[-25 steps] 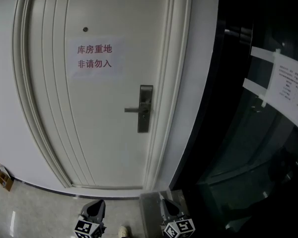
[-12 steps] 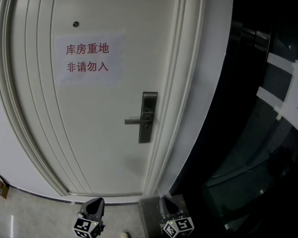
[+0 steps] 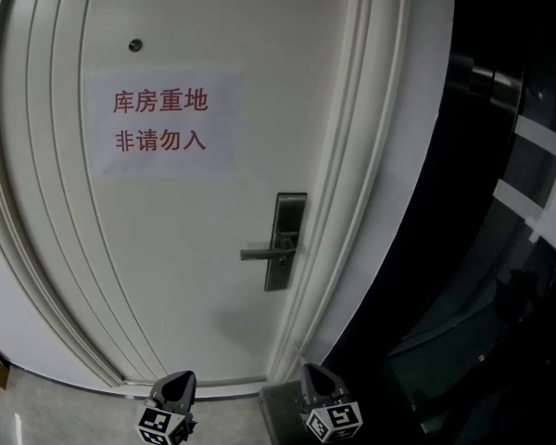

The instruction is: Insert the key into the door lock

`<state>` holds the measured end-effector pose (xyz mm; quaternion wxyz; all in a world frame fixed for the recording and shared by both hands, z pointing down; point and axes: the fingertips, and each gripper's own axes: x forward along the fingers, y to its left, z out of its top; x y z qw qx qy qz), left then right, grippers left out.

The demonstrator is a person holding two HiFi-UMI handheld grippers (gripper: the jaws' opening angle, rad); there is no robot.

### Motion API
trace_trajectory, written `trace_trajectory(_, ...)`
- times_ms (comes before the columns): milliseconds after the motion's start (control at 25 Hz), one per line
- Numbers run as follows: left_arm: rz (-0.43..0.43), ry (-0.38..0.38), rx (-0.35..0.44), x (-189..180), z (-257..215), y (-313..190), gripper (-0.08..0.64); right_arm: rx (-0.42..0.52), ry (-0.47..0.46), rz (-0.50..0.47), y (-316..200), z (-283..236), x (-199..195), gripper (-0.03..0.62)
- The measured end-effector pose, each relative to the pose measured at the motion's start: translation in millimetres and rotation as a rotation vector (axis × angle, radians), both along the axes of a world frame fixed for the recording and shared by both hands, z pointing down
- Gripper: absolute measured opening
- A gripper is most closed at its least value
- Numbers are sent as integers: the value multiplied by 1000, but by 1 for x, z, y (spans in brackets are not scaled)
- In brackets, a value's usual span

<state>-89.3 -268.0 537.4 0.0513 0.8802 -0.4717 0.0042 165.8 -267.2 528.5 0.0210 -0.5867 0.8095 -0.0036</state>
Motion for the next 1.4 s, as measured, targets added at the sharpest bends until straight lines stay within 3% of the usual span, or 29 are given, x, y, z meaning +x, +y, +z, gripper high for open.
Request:
trace_trajectory(440,24,7,8,-13,15,-29,3,121,154,25,-57,-47,-10,11)
trace_trajectory(920,14,6,-4,-22,10,-26,3,176,317,49,-93,-82,-11,11)
trace_trajectory(1200,-7,15,-3,-26,10,-37,3,210,504,69,-125,-90,-18,11)
trace_trajectory(1400,-19,20,-8,-28,12,-47,3,211,587,83,-148,-89,-18,11)
